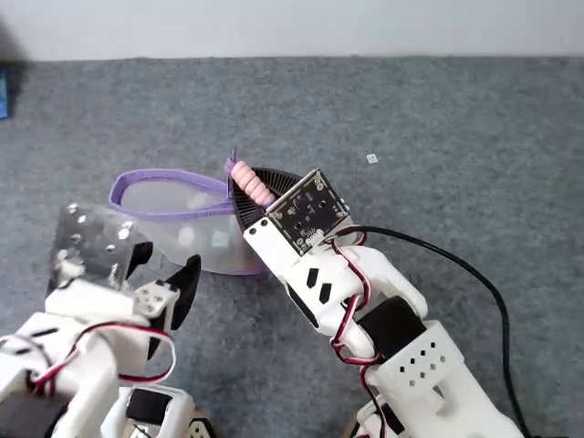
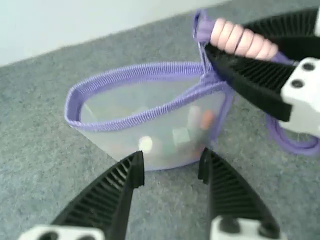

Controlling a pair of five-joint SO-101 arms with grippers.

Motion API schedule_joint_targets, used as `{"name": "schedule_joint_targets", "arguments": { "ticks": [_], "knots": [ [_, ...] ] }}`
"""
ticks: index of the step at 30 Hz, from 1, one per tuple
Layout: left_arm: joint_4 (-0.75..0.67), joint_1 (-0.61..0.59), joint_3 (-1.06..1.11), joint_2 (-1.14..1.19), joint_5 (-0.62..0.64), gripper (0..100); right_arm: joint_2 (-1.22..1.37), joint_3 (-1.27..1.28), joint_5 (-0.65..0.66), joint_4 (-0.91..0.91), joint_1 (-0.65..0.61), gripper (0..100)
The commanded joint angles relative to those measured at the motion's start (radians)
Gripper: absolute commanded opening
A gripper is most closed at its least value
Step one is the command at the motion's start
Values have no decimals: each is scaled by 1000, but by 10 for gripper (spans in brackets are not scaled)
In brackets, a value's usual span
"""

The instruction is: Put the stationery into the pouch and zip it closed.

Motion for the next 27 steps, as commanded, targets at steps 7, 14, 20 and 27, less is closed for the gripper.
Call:
{"name": "schedule_joint_targets", "arguments": {
  "ticks": [7,14,20,27],
  "knots": [
    [-344,-238,234,6,-68,99,-5,-49,-2,82,5,8],
    [-606,-226,371,9,-55,86,-84,-49,-8,234,-15,8],
    [-764,-78,429,97,35,86,-176,-49,-8,358,-45,8],
    [-858,41,275,342,123,86,-220,-44,-8,426,-41,8]
  ]
}}
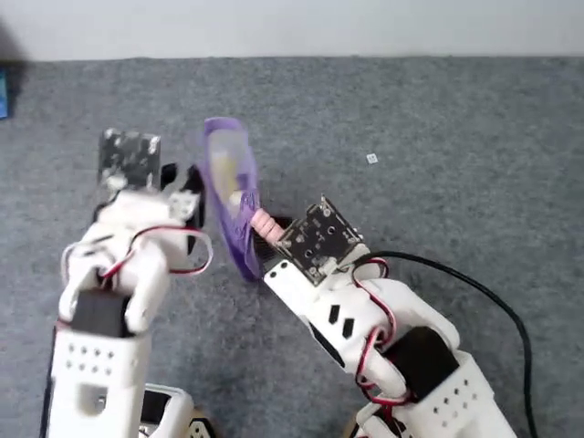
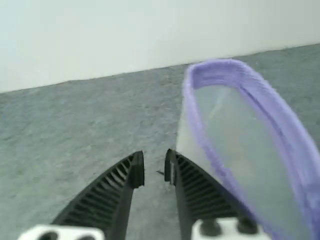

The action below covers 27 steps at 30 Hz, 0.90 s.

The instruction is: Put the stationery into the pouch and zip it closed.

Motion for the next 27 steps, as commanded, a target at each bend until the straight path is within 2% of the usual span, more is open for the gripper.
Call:
{"name": "schedule_joint_targets", "arguments": {
  "ticks": [1,7,15,21,27],
  "knots": [
    [-32,68,-122,106,25,86,-24,-25,-9,7,-4,8],
    [11,95,-217,163,23,86,-18,-2,-6,-4,67,8],
    [124,-37,-328,163,20,91,-18,68,-3,-91,150,8],
    [322,-48,-435,163,-63,103,-16,110,-3,-153,160,8],
    [603,-48,-581,163,-68,247,-16,115,-8,-159,160,8]
  ]
}}
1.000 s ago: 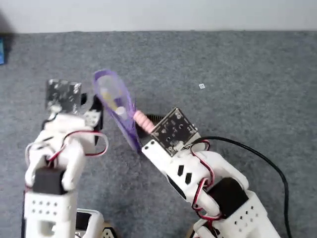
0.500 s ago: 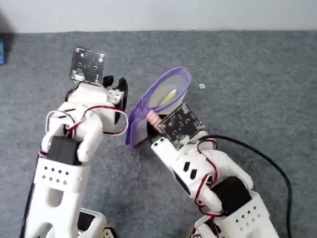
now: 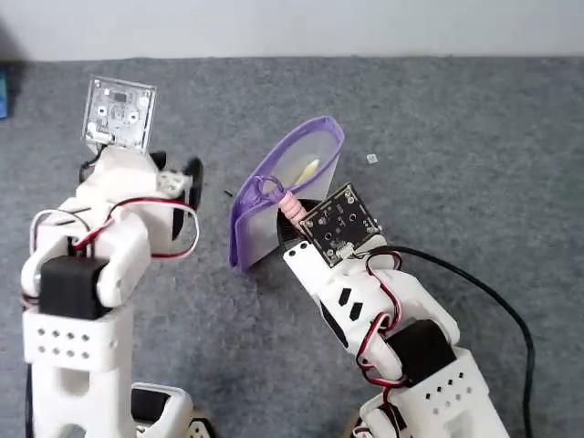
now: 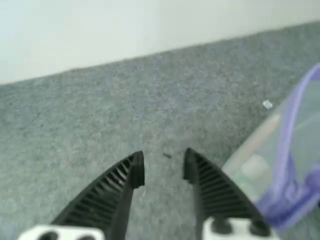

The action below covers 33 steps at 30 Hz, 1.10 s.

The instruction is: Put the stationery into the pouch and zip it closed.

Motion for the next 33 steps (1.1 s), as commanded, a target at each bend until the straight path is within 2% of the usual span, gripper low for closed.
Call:
{"name": "schedule_joint_targets", "arguments": {
  "ticks": [1,7,12,24,29,33],
  "knots": [
    [158,-5,-122,0,-12,261,-10,-6,-9,-22,13,8],
    [307,109,-245,0,-54,276,-12,-6,-6,-22,13,8],
    [318,195,-249,9,-60,278,-19,-6,-3,-22,13,8],
    [84,213,-47,9,-69,279,-21,-9,-3,-22,15,8],
    [46,279,13,9,-69,278,-21,-11,-2,-22,59,8],
    [-38,295,77,9,-69,276,-21,-12,-2,-22,85,8]
  ]
}}
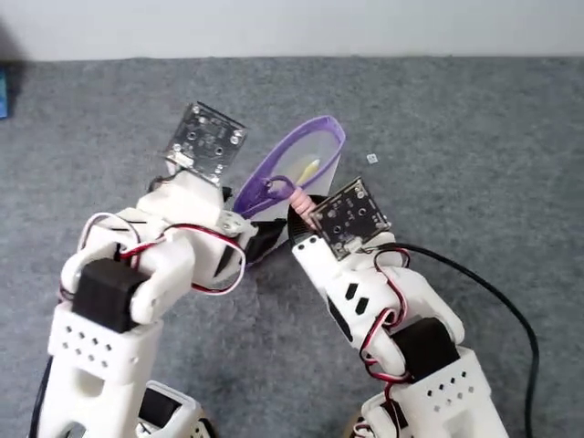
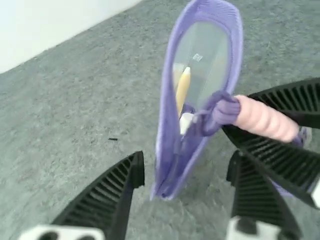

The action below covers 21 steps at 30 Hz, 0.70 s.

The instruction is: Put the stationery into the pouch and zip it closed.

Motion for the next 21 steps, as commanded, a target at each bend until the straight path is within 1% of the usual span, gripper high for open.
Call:
{"name": "schedule_joint_targets", "arguments": {
  "ticks": [1,5,10,13,16,18,21],
  "knots": [
    [-87,14,33,3,-12,276,-21,-14,-3,-21,21,8],
    [-149,14,65,3,-12,272,-21,-14,-3,-21,21,8],
    [-272,17,145,3,-12,203,-21,-14,-3,-21,21,8],
    [-334,23,196,3,-12,192,-21,-14,-2,-21,22,8],
    [-353,44,219,3,-12,179,-21,-14,29,-22,22,8],
    [-356,61,222,2,-12,126,-21,-14,34,-39,27,8],
    [-361,63,219,-5,-12,12,-16,-14,38,-102,76,8]
  ]
}}
